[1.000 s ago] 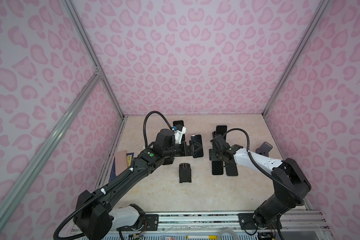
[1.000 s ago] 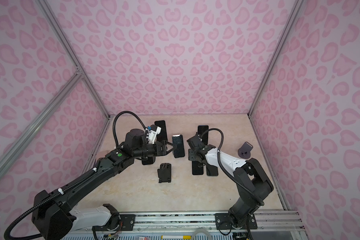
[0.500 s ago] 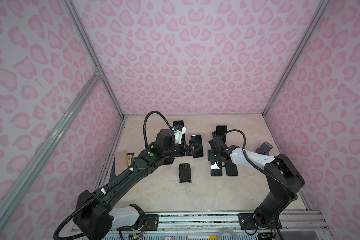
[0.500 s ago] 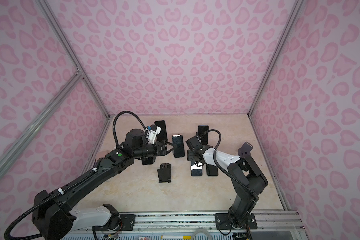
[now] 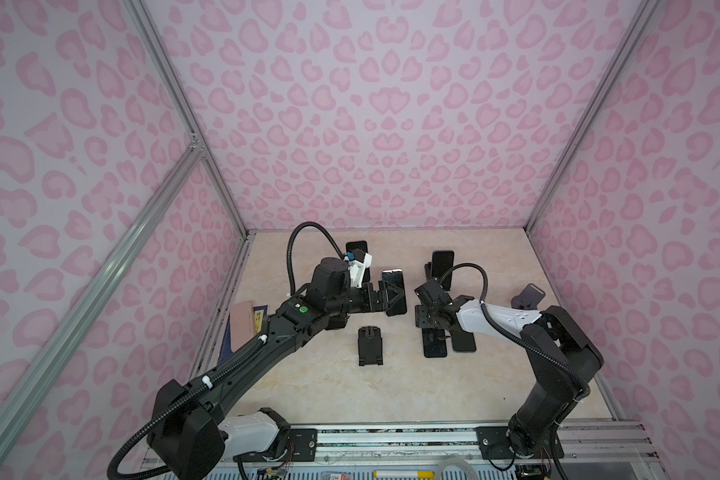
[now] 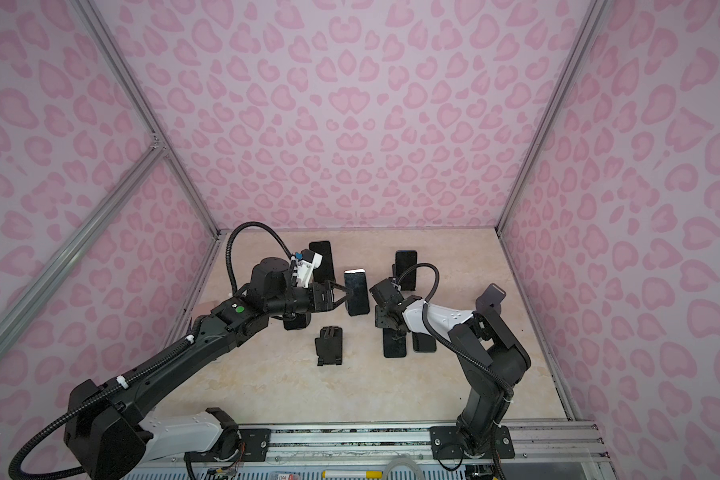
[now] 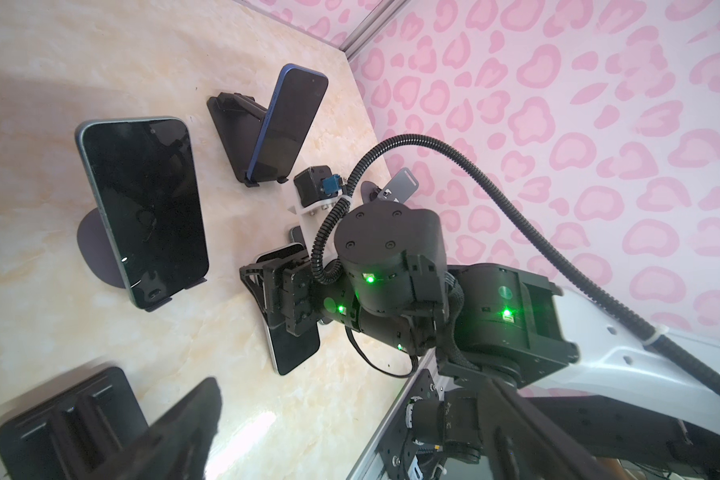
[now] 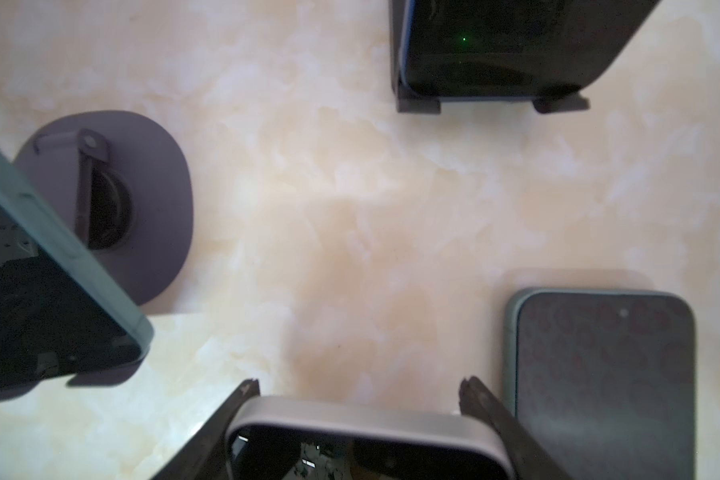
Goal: Remove the phone from the phone stand
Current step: 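Lower the phone flat beside the other flat phone and open the right gripper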
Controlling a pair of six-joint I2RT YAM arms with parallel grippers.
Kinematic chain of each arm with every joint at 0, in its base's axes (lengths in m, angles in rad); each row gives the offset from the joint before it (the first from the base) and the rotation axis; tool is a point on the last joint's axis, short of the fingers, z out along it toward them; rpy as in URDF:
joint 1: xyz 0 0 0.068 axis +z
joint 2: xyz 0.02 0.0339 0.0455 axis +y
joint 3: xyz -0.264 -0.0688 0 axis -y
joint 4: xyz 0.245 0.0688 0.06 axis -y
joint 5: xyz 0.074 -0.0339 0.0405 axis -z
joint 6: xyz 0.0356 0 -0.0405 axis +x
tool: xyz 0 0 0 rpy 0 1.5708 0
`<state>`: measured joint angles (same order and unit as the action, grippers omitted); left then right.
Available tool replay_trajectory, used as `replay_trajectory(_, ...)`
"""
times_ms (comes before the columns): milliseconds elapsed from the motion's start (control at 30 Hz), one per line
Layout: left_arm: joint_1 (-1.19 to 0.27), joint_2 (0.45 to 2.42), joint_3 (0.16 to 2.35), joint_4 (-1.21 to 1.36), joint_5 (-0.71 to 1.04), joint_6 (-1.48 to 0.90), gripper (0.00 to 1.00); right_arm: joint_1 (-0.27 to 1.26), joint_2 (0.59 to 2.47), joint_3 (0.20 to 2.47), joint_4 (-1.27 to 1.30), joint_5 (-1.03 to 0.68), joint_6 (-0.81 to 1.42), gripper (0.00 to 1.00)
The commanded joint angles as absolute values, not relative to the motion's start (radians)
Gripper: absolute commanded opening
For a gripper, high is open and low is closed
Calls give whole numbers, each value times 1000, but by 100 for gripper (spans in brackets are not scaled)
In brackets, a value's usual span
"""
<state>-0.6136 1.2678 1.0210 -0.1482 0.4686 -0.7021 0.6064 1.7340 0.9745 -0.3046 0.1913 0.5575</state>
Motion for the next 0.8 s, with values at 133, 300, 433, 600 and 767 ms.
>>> replay_trajectory(133, -612, 1278, 1032, -137, 459, -686, 100, 607, 1756, 979, -306, 250, 552, 69)
replay_trajectory(300, -612, 1271, 1031, -137, 452, -683, 100, 606, 1788, 998, -301, 258, 546, 69)
replay_trajectory(433, -612, 1269, 1030, -138, 451, -678, 100, 608, 1814, 994, -281, 249, 559, 68)
replay_trajectory(600, -611, 1270, 1031, -137, 454, -678, 100, 607, 1810, 958, -247, 250, 571, 69)
replay_trajectory(767, -612, 1269, 1032, -137, 456, -678, 100, 607, 1813, 954, -254, 257, 563, 72)
